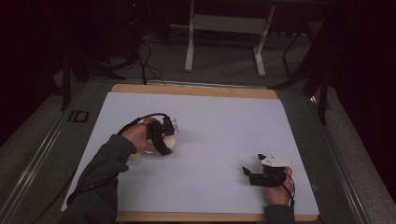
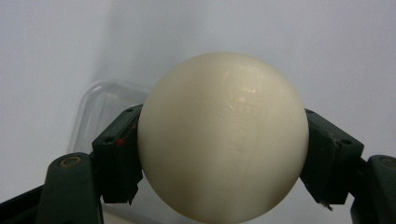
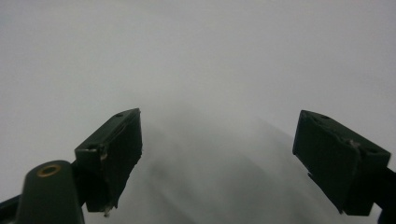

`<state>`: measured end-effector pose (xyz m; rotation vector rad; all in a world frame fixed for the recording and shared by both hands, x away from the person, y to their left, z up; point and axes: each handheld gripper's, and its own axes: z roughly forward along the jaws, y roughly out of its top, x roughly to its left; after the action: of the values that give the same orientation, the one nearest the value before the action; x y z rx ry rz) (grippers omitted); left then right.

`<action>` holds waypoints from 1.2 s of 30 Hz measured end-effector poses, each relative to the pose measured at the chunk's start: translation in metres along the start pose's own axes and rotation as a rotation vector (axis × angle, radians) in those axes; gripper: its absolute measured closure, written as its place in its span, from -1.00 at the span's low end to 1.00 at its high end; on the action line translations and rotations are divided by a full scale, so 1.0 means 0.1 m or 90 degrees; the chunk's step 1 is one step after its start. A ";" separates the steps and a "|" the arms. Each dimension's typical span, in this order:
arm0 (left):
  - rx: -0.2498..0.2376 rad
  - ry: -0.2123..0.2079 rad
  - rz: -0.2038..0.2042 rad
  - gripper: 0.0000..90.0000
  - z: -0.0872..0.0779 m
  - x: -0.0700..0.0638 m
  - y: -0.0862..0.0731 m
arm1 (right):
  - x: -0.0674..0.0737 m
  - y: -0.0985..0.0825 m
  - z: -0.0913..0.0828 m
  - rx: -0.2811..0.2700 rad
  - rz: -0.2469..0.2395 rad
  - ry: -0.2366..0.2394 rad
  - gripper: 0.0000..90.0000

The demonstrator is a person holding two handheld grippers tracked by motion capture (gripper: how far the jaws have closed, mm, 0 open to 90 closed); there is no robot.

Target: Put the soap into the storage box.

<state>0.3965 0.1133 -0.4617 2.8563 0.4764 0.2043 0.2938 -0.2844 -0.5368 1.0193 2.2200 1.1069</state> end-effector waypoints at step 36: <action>0.001 0.021 -0.048 -0.43 -0.15 0.13 -0.40 | 0.00 0.00 0.00 0.000 0.001 0.000 -0.66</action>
<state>0.3935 0.1575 -0.4566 2.8350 0.5895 0.2385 0.2939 -0.2844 -0.5368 1.0212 2.2197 1.1063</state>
